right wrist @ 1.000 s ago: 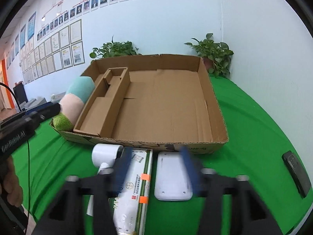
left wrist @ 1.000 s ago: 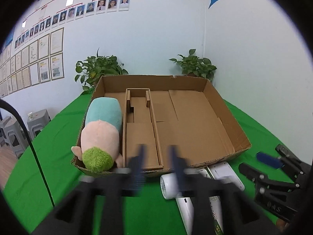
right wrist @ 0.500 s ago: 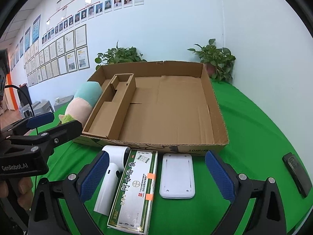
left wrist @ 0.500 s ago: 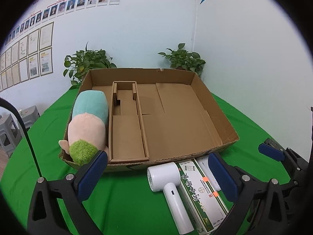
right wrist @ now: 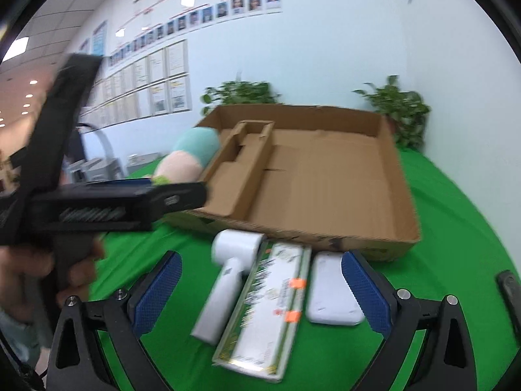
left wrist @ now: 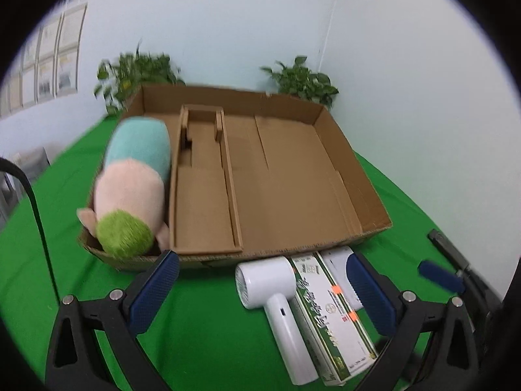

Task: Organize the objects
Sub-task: 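Move the right tool toward the white hair dryer on the table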

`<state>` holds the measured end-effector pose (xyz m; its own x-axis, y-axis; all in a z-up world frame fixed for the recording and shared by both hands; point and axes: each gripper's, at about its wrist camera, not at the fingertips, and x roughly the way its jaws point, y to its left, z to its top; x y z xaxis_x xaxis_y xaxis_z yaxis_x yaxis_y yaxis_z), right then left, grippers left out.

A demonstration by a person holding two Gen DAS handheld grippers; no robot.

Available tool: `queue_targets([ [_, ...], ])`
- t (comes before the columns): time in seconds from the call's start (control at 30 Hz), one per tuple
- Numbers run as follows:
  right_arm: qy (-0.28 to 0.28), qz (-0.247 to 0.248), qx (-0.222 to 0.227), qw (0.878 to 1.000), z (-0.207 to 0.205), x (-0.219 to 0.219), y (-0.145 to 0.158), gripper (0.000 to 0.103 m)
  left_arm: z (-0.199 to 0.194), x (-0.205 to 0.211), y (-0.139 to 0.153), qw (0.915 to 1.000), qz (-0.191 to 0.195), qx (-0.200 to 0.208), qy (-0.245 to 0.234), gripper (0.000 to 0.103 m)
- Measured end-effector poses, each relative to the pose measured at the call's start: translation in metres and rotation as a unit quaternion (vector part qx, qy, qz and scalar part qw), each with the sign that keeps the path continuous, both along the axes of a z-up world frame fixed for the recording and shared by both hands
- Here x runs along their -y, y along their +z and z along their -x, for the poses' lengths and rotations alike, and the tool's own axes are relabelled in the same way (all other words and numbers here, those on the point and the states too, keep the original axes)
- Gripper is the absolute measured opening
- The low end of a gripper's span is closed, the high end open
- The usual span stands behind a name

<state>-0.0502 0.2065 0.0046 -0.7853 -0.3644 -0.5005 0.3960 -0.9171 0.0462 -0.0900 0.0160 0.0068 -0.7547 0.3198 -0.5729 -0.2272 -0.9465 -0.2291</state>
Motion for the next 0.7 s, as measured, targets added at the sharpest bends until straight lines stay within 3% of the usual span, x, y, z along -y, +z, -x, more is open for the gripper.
queue_targets([
  [0.13, 0.073, 0.019, 0.042, 0.996, -0.007, 0.022, -0.024, 0.097, 0.02, 0.009, -0.024, 0.9961, -0.053, 0.067, -0.025, 0.101],
  [0.27, 0.101, 0.041, 0.084, 0.99, -0.001, 0.037, -0.041, 0.087, 0.031, 0.01, -0.044, 0.984, -0.108, 0.127, -0.062, 0.1],
  [0.37, 0.115, 0.045, 0.111, 0.986, 0.009, 0.042, -0.051, 0.077, 0.036, 0.0, -0.056, 0.9783, -0.099, 0.152, -0.1, 0.099],
  [0.47, 0.122, 0.048, 0.139, 0.982, 0.018, 0.044, -0.063, 0.077, 0.042, -0.008, -0.069, 0.9717, -0.091, 0.177, -0.127, 0.091],
  [0.6, 0.085, 0.008, 0.158, 0.984, 0.029, 0.046, -0.075, 0.069, 0.05, -0.012, -0.084, 0.9527, -0.142, 0.217, -0.158, 0.087],
  [0.7, 0.073, -0.018, 0.154, 0.985, 0.031, 0.045, -0.079, 0.069, 0.05, -0.021, -0.088, 0.95, -0.139, 0.223, -0.169, 0.085],
])
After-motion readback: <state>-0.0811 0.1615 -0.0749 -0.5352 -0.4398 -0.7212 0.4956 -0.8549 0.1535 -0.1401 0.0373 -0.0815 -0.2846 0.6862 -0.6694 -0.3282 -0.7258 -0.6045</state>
